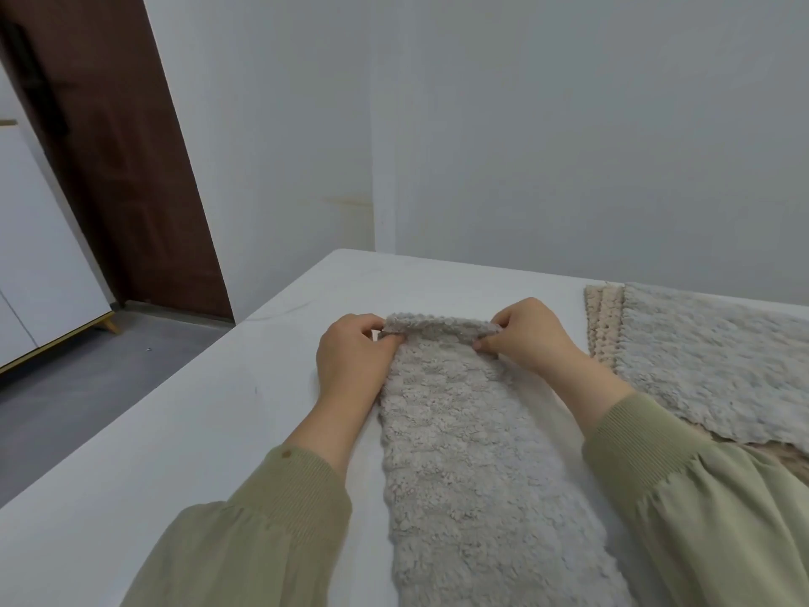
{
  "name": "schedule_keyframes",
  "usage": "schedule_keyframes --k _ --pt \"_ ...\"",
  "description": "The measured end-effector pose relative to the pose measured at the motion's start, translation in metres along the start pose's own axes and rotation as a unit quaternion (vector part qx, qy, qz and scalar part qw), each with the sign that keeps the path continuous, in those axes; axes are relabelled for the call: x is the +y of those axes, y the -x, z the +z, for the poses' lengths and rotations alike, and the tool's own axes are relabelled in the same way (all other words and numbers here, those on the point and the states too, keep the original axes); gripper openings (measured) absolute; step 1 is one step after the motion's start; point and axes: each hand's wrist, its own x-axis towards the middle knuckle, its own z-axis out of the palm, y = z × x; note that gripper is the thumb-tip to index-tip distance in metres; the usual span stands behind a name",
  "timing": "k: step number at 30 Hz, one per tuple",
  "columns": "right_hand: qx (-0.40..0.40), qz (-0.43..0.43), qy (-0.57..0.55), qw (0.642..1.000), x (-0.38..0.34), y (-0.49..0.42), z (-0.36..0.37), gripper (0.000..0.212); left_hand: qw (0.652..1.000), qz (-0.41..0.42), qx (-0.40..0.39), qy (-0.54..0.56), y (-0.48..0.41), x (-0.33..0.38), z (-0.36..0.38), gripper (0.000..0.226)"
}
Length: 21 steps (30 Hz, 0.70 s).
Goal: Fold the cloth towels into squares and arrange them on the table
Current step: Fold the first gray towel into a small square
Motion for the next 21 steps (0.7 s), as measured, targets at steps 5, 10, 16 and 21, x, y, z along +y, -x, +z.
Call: schedule_keyframes --k 5,10,16,21 --pt "0.154 -0.037 -0.082 0.984 -0.013 0.014 -0.005 0.028 0.997 0.035 0.066 0.008 0.011 0.022 -0.004 0.012" --pt "0.195 -0.051 -0.174 0.964 -0.017 0.055 -0.005 0.016 0.989 0.011 0.046 0.142 0.036 0.027 -0.013 0.018" --pt "0.177 -0.034 -0.276 0.944 -0.008 0.115 -0.001 0.015 0.973 -0.051 -0.021 0.222 0.081 0.029 -0.048 0.023" --pt "0.129 -0.003 -0.355 0.926 -0.003 0.163 -0.006 0.016 0.934 -0.098 -0.137 0.315 0.118 0.034 -0.072 0.02"
